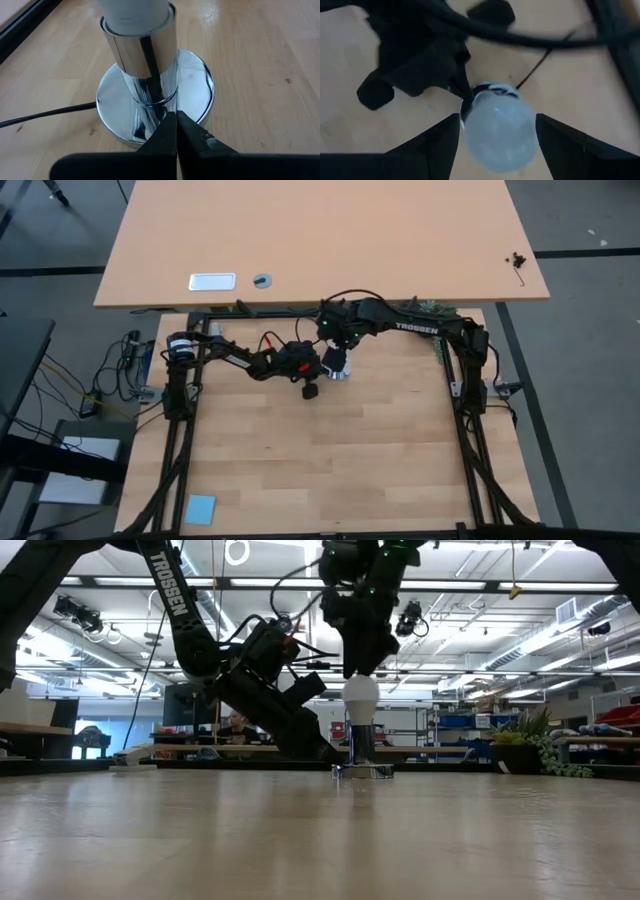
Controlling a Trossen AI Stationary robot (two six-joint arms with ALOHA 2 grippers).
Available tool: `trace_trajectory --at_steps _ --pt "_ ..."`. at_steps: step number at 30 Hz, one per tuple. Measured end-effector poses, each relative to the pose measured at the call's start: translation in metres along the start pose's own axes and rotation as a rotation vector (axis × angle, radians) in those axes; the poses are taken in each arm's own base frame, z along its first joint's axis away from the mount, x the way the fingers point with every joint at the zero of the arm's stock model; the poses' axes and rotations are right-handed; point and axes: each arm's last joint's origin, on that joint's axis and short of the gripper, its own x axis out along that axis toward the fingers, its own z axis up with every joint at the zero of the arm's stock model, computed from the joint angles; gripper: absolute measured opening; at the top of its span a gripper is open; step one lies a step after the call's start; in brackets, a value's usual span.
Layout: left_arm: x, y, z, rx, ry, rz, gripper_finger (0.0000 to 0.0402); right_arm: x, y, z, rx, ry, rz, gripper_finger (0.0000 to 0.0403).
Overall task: Screw lightbulb
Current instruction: Insert the lightbulb into the lamp
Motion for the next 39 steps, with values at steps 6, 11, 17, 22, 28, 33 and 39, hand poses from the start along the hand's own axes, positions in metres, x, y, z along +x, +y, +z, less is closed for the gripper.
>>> trace_trajectory --at_steps 6,11,17,22,28,33,39 --pt "0.000 0.000 0.000 0.003 0.000 0.000 0.0000 -0.013 0.001 0.007 -0.332 -0.045 -0.013 0.0280" --pt "0.000 0.000 0.000 0.003 0.000 0.000 0.0000 -0.013 0.001 0.001 -0.701 0.014 0.018 0.0278" --pt "0.000 0.000 0.000 0.004 -0.001 0.000 0.0000 -0.003 -0.006 -0.002 -0.700 0.026 0.015 0.0264" --pt "0.000 0.000 0.000 0.004 -0.001 0.000 0.0000 0.006 -0.010 -0.008 -0.680 0.053 0.025 0.0254" --pt "0.000 0.000 0.000 0.004 -0.001 0.001 0.0000 0.007 -0.010 -0.006 -0.505 0.028 0.017 0.0240" --pt "0.000 0.000 0.000 0.004 -0.001 0.001 0.0000 0.008 -0.011 -0.005 -0.128 0.018 -0.001 0.0229" --pt "0.000 0.000 0.000 0.004 -0.001 0.001 0.0000 0.008 -0.010 -0.004 0.301 0.017 0.001 0.0229"
